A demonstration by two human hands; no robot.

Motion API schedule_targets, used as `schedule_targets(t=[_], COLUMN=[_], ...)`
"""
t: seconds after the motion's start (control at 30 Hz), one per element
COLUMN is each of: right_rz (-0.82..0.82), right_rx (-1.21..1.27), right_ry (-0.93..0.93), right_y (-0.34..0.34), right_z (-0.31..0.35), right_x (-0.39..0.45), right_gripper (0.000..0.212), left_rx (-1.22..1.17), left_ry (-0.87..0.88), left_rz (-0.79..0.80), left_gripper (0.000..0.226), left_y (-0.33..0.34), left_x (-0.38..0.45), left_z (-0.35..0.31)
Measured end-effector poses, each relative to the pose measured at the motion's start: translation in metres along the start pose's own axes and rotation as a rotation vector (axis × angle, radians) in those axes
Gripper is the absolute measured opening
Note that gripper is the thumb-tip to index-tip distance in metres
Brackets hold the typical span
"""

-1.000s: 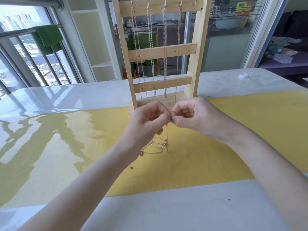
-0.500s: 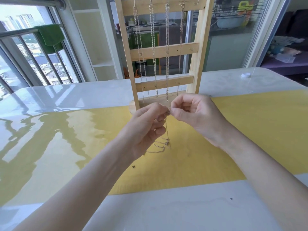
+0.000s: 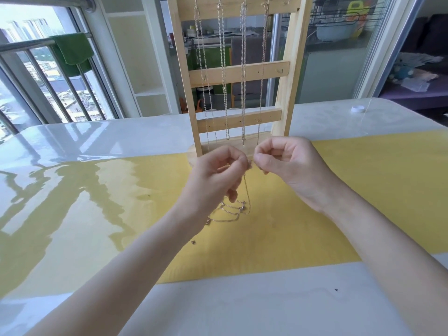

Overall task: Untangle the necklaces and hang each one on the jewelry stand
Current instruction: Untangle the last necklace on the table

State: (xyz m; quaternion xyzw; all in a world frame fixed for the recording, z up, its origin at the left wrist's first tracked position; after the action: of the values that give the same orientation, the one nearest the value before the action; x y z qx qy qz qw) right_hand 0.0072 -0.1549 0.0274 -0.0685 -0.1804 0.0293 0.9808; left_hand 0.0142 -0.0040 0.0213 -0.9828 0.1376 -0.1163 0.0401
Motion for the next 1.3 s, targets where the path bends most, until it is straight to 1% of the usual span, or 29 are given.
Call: schedule_targets(t=[0.1, 0.2, 0.27, 0.37, 0.5, 0.63, 0.77, 0.8, 0.9, 0.97, 1.03, 1.13, 1.23, 1.3], right_rz=[-0.04, -0.035, -0.029, -0.014, 0.01, 0.041, 0.031, 0.022, 0.009, 0.018, 0.028, 0.024, -0.012, -0.032], right_rx=[0.063, 0.036, 0.027, -0.005, -0.082, -0.113, -0.135, -0.12, -0.03, -0.001, -0.052, -0.197, -0.407, -0.473], right_ry=[0.026, 0.01, -0.003, -0.007, -0.017, 0.013, 0.014, 0.021, 0.07, 0.099, 0.09, 0.04, -0.056, -0.104], right_y=[-0.006, -0.006, -0.004, -0.002, -0.001, -0.001, -0.001, 0.0, 0.001, 0.001, -0.001, -0.002, -0.002, -0.001], right_z=[0.002, 0.004, 0.005, 0.007, 0.007, 0.008, 0.01, 0.009, 0.007, 0.006, 0.006, 0.006, 0.002, 0.002], right_x=[0.0, 0.0, 0.0, 0.0, 0.001, 0.0, 0.001, 0.0, -0.001, -0.001, -0.002, 0.0, 0.002, 0.002], right_gripper=[0.011, 0.005, 0.005, 0.014, 0.003, 0.008, 0.014, 0.016, 0.022, 0.022, 0.021, 0.018, 0.016, 0.015], left_rx=[-0.049, -0.054, -0.046, -0.006, 0.095, 0.119, 0.039, 0.043, 0.143, 0.16, 0.084, -0.03, 0.009, 0.05], left_ry=[-0.001, -0.007, -0.005, 0.021, 0.076, 0.082, -0.033, -0.035, 0.041, 0.042, -0.042, -0.184, -0.222, -0.235], left_rz=[-0.033, -0.047, -0.052, -0.063, -0.054, -0.069, -0.011, 0.001, 0.021, 0.032, 0.034, 0.041, 0.014, -0.001], left_gripper=[0.027, 0.026, 0.026, 0.028, 0.026, 0.026, 0.028, 0.028, 0.024, 0.022, 0.018, 0.011, 0.01, 0.012], left_y=[-0.005, -0.005, -0.005, -0.006, -0.006, -0.007, -0.006, -0.005, -0.002, -0.003, -0.006, -0.01, -0.011, -0.012], left_x=[0.002, 0.003, 0.004, 0.004, 0.005, 0.006, 0.004, 0.003, 0.002, 0.002, 0.003, 0.004, 0.006, 0.006], left_z=[-0.002, -0.001, -0.002, -0.002, -0.005, -0.006, -0.003, -0.003, -0.003, -0.004, -0.004, -0.004, -0.003, -0.002])
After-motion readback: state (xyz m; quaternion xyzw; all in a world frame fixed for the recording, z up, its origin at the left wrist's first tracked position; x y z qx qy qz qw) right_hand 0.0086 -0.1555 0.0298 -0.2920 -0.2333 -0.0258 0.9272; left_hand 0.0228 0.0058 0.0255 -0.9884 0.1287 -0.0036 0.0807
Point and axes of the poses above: each hand's wrist, its own x-axis towards the middle knuckle, its own y-axis out of the palm, z = x × y, the point moved 1 cm from there along x, towards the middle knuckle, and after that the axes turned 3 degrees about -z, right-handed, at the moved point
